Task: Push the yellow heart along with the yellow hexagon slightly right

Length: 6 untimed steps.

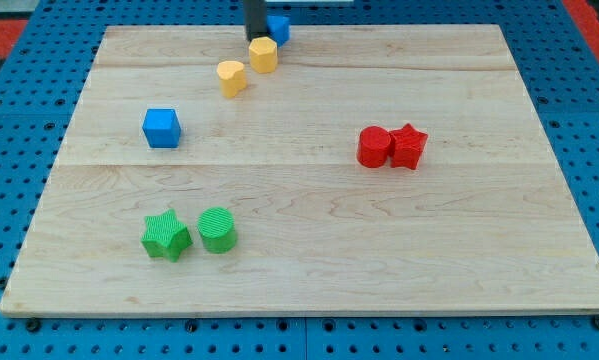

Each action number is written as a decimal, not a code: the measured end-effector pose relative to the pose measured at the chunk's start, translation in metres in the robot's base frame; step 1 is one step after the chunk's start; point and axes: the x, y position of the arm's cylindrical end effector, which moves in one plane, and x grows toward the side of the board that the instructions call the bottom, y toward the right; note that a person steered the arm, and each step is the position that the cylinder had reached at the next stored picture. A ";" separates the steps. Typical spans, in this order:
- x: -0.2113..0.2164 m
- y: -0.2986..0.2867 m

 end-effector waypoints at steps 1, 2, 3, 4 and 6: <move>0.027 -0.010; 0.058 -0.024; 0.047 -0.063; 0.048 -0.128; 0.090 -0.139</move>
